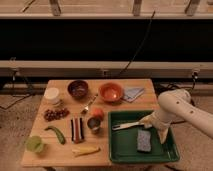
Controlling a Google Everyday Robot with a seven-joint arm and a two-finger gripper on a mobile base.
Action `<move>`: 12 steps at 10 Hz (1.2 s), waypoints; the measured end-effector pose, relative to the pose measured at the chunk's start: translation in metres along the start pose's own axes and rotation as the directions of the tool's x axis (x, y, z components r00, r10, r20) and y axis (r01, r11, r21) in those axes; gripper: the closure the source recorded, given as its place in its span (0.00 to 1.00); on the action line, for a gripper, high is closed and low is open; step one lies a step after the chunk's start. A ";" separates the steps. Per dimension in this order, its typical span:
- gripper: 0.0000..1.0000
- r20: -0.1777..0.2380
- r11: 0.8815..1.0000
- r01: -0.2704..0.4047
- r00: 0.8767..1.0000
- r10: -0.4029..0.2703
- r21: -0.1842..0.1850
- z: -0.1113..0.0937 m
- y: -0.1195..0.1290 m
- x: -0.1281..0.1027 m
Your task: Wipe tray with sponge
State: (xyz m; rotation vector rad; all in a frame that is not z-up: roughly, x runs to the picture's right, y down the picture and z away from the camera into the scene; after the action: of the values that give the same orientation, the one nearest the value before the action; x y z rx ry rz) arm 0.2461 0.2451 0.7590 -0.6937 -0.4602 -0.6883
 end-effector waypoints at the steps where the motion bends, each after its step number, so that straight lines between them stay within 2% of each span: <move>1: 0.20 0.005 1.000 0.018 1.000 -0.018 -0.003 0.005 0.001 -0.004; 7: 0.22 0.021 0.997 0.053 0.998 -0.052 -0.047 0.034 0.002 -0.009; 8: 0.27 0.019 0.997 0.056 0.998 -0.055 -0.055 0.037 0.002 -0.009; 10: 0.47 0.004 0.997 0.055 0.999 -0.054 -0.060 0.039 0.002 -0.009; 12: 0.67 -0.020 0.998 0.041 0.999 -0.042 -0.047 0.028 0.004 -0.003</move>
State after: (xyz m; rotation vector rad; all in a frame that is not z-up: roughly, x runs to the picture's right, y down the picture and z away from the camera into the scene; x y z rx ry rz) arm 0.2428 0.2683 0.7750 -0.7219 -0.4411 -0.7465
